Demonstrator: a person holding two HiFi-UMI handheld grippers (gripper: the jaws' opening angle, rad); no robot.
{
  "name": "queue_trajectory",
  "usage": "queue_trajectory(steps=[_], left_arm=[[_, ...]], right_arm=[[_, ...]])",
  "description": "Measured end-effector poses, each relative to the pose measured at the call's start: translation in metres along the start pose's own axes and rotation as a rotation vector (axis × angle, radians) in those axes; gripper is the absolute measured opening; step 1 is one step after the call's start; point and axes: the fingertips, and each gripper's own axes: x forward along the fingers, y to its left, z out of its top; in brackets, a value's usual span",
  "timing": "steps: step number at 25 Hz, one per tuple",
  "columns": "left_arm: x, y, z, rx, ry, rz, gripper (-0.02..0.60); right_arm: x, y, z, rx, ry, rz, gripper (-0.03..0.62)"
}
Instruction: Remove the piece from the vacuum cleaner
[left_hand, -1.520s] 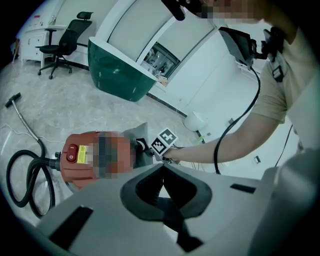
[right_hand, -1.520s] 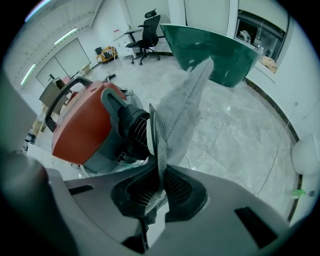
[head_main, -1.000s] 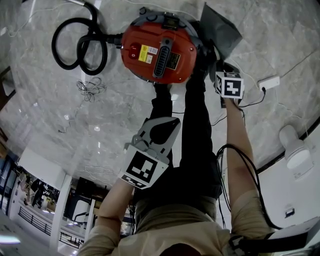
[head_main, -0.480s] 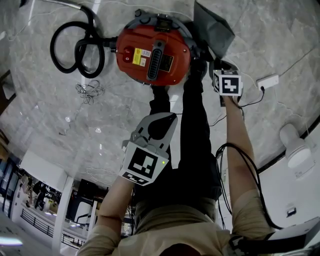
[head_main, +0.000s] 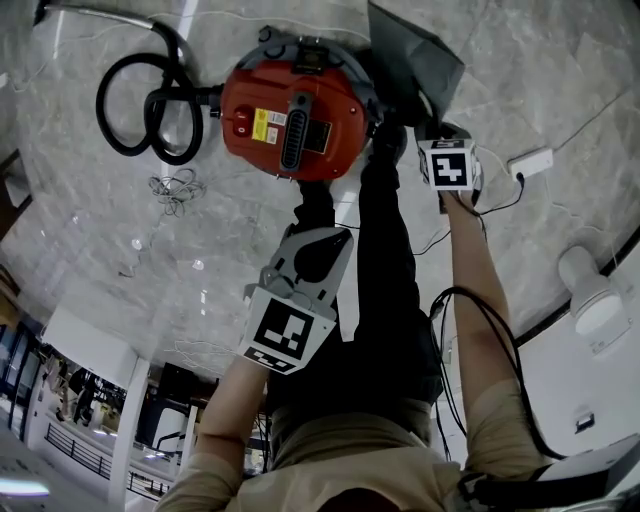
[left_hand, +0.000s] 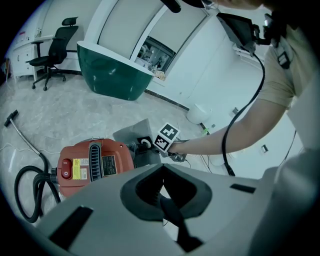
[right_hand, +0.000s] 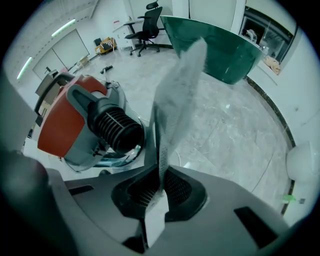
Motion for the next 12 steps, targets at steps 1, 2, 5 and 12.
queue_trajectory(steps=[1,2,5,12], left_arm=[[0.0,0.0,0.0,-0.002,0.0,0.0,-0.003],[0.001,0.0,-0.002,-0.003,0.002,-0.001,-0.003],[0.004,0.0,-0.006,-0.002,0.012,-0.003,-0.003],[-0.006,0.005,-0.007,0.011,0.001,0.005,-0.003]], right_arm=[[-0.001,-0.007,-0.003,0.001,0.011,-0.015,0.021],[-0.004,-0.012,-0.005,-0.003,0.009,-0.02,0.021],[-0.011,-0.02,0.0,-0.01,-0.027,-0.013,0.021],[-0.032,-0.04,0.011,0.055,-0.077,-0.056,0.021]])
